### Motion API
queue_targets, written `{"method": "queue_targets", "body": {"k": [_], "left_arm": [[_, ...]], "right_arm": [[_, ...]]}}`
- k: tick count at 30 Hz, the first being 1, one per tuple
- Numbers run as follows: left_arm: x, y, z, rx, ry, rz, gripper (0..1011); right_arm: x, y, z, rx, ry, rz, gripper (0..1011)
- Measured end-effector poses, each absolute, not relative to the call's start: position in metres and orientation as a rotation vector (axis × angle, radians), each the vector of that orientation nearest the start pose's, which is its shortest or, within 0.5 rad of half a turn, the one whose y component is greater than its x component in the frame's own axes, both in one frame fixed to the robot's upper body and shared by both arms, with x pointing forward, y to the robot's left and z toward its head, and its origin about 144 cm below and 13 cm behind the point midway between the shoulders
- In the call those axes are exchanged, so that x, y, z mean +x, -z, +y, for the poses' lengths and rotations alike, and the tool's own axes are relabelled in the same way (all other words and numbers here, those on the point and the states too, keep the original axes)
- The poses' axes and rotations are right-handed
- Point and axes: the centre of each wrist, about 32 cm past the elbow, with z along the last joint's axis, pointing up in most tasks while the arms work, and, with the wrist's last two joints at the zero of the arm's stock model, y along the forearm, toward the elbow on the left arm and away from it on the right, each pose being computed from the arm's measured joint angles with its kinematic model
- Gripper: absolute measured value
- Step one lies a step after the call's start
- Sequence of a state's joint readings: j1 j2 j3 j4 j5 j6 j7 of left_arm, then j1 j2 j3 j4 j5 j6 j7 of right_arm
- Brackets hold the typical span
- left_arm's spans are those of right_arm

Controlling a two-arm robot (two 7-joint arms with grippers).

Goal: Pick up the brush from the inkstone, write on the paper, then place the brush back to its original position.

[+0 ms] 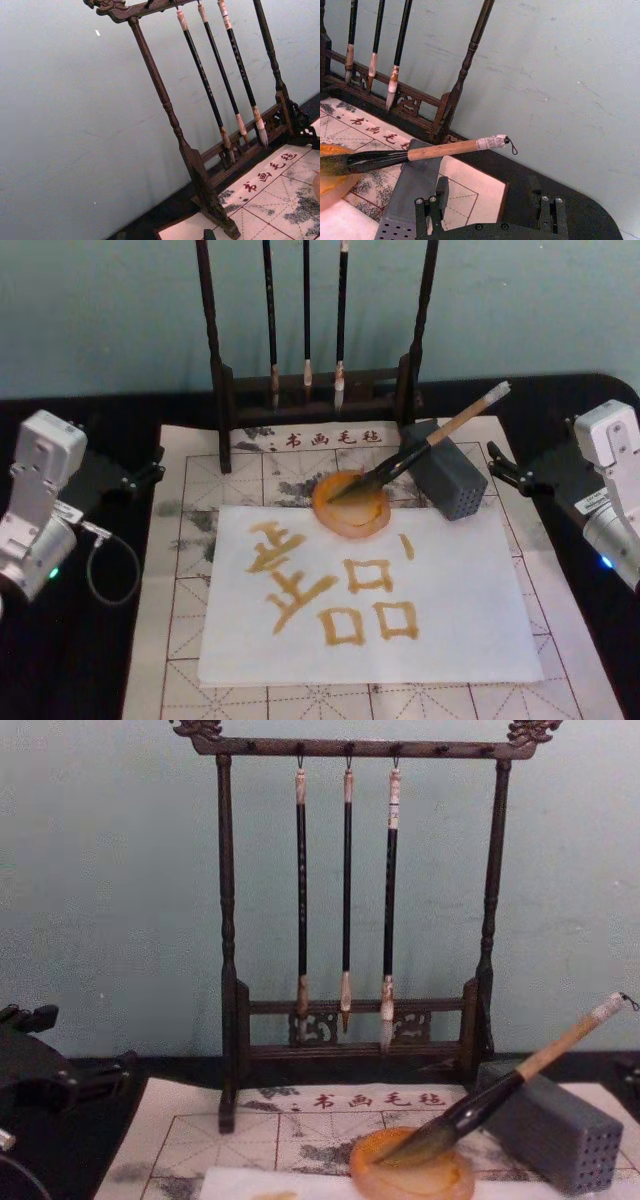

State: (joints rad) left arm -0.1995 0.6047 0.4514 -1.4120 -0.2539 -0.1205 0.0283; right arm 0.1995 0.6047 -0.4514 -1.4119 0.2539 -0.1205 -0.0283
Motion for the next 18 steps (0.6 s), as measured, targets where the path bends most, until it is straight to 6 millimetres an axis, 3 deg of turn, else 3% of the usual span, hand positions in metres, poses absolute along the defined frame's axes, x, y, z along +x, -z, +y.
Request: {"method": "queue_targets", "body": {"k": [18], "left_arm": [[0.4886, -1.1398, 0.3096, 0.304, -1.248, -0.285, 1001]], "right_arm": [[0.4886, -1.1398, -0.3097, -0.305, 1.248, -0.285, 1002]]}}
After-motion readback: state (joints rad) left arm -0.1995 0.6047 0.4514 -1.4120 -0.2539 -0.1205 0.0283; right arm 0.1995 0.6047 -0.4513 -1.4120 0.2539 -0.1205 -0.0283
